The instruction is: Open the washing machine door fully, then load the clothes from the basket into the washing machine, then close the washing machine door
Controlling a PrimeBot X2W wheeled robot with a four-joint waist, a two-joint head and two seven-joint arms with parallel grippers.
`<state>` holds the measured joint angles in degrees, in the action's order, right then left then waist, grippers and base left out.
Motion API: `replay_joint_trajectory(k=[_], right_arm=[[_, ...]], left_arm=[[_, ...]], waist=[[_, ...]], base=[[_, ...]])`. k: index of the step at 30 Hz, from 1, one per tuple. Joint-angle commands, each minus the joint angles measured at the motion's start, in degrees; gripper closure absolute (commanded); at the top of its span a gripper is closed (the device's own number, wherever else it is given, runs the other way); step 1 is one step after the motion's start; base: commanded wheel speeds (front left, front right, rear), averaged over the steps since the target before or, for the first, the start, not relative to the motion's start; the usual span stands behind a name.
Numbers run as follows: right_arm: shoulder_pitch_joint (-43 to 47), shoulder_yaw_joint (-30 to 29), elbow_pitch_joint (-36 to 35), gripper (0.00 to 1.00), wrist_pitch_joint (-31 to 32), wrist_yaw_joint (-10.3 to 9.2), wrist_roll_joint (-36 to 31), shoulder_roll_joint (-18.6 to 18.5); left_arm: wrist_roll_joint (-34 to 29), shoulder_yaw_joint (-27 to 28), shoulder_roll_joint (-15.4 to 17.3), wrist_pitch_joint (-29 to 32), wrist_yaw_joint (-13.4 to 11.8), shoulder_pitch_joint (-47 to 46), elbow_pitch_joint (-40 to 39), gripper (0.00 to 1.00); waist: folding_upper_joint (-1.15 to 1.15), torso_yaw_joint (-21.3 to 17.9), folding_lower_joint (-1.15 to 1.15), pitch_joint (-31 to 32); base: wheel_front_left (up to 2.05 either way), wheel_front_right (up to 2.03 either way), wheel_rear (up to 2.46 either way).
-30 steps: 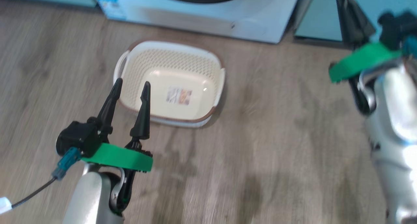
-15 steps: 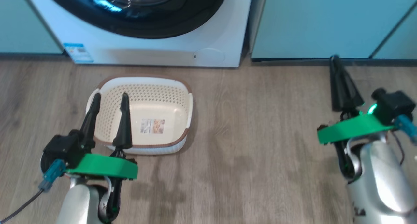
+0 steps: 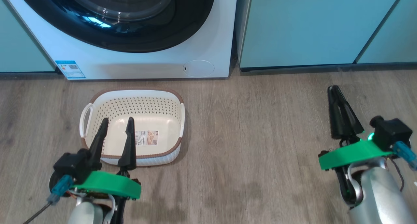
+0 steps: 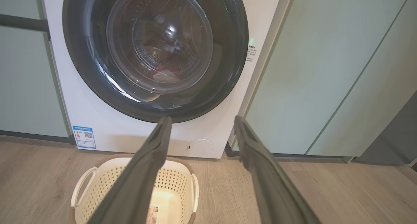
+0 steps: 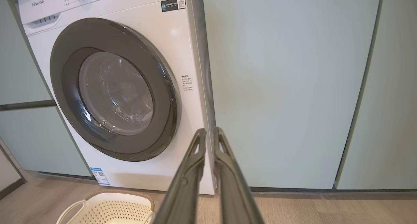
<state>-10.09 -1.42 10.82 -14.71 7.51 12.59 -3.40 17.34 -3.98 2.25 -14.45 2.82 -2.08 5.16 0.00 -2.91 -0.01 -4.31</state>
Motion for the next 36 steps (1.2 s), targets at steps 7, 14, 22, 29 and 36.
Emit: replay_joint_trajectory(k=[7, 14, 22, 29, 36], right_arm=[[0.7, 0.28, -1.71, 0.0, -0.29, -0.02, -0.15, 0.52], [0.94, 0.48, -1.67, 0.0, -0.29, -0.02, 0.13, 0.52], [1.32, 0.72, -1.56, 0.0, -0.29, -0.02, -0.05, 0.52], [1.34, 0.91, -1.63, 0.0, -0.29, -0.02, -0.16, 0.52], [1.29, 0.79, -1.62, 0.0, -0.29, -0.02, -0.21, 0.52]], left_arm=[[-3.64, 1.08, 0.63, -0.55, -1.86, -0.68, -1.8, 0.0], [-4.59, 0.77, 0.63, -0.55, -3.13, 0.16, -2.09, 0.0], [-3.65, 0.16, 0.63, -0.55, -2.47, 0.93, -2.43, 0.0], [-3.03, 0.72, 0.63, -0.55, -2.27, 1.22, -2.69, 0.0], [-3.07, 0.91, 0.63, -0.55, -1.82, 1.29, -3.55, 0.0]], waist=[[0.0, 0.27, 0.01, 1.01], [0.0, 0.4, 0.01, 2.13], [0.0, 0.7, 0.01, 2.82], [0.0, 0.85, 0.01, 2.98], [0.0, 0.94, 0.01, 2.87]], base=[[0.0, 0.0, 0.0], [0.0, 0.0, 0.0], [0.0, 0.0, 0.0], [0.0, 0.0, 0.0], [0.0, 0.0, 0.0]])
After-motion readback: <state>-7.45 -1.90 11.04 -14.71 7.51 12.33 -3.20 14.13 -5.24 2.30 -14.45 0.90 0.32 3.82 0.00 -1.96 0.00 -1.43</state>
